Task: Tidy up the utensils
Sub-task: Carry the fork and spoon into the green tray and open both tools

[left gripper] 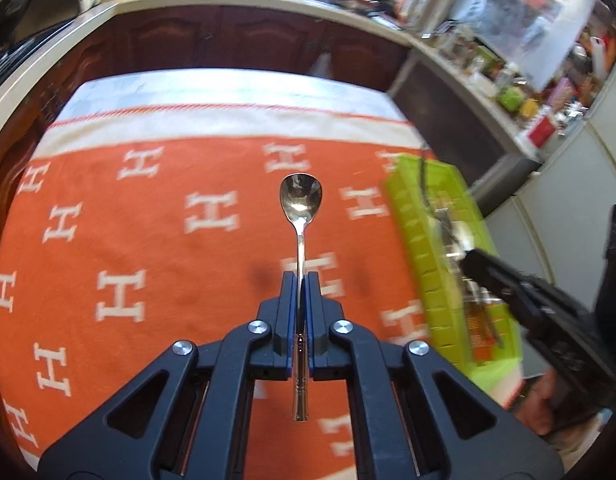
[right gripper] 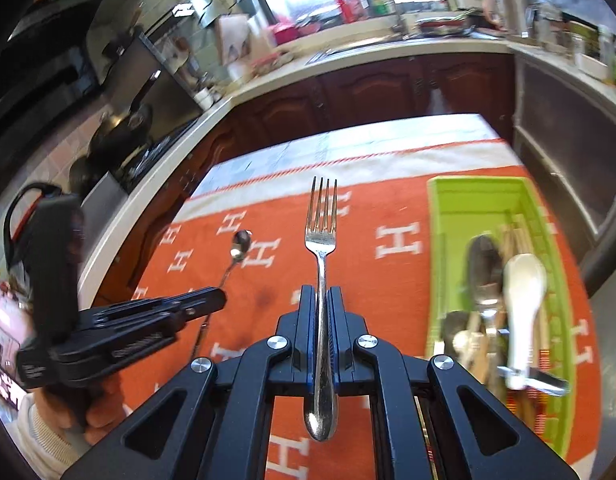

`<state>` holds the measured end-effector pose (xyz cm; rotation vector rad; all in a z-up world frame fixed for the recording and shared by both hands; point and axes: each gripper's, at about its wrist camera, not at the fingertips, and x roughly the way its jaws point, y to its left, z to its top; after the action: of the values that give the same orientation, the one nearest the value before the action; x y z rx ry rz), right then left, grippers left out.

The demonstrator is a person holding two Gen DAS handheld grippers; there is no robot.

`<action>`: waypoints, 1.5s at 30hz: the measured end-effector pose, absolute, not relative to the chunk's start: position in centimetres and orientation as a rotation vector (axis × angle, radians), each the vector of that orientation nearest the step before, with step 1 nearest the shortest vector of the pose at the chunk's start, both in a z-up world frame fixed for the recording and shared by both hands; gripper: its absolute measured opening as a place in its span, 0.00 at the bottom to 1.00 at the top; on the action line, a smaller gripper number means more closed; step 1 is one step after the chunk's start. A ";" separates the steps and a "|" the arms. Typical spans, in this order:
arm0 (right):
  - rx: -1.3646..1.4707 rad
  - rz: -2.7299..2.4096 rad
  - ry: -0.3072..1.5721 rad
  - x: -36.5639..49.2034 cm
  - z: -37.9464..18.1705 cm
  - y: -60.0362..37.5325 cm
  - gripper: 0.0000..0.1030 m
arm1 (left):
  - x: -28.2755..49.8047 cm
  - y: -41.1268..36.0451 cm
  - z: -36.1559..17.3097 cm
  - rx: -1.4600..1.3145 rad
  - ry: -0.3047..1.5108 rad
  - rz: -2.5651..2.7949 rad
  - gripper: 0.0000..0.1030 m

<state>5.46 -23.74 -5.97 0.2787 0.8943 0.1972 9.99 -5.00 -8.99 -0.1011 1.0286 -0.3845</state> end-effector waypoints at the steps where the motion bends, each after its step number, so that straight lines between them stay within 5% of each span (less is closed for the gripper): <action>1: 0.289 0.175 0.882 5.0 -5.5 -24.9 0.05 | 9.8 -6.1 -8.3 -0.096 1.024 -0.407 0.02; 13: 0.340 -0.063 0.896 3.2 -6.6 -36.4 0.05 | 10.0 -20.8 -8.4 -0.011 1.140 -0.540 0.02; 25: 0.437 -0.036 1.040 6.8 -13.1 -39.7 0.07 | 10.8 -22.9 -12.0 0.015 1.205 -0.531 0.02; 30: 0.433 -0.004 1.031 7.5 -13.5 -38.5 0.24 | 10.3 -22.0 -10.8 0.030 1.185 -0.535 0.02; 33: 0.413 0.013 1.025 7.2 -12.6 -37.8 0.24 | 9.5 -21.1 -10.0 0.038 1.173 -0.519 0.04; 35: 0.400 0.024 1.026 7.0 -11.9 -37.3 0.24 | 9.0 -20.3 -9.5 0.046 1.162 -0.500 0.10; 39: 0.360 0.035 1.033 6.5 -10.6 -35.8 0.29 | 7.9 -18.3 -8.1 0.059 1.105 -0.446 0.51; 45: 0.329 0.032 1.031 4.9 -8.6 -34.2 0.38 | 5.8 -15.4 -6.5 0.118 1.035 -0.386 0.56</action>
<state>4.88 -34.21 -8.56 0.3290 1.0311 0.0318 5.79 -15.43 -6.49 0.1176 1.0352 -0.3859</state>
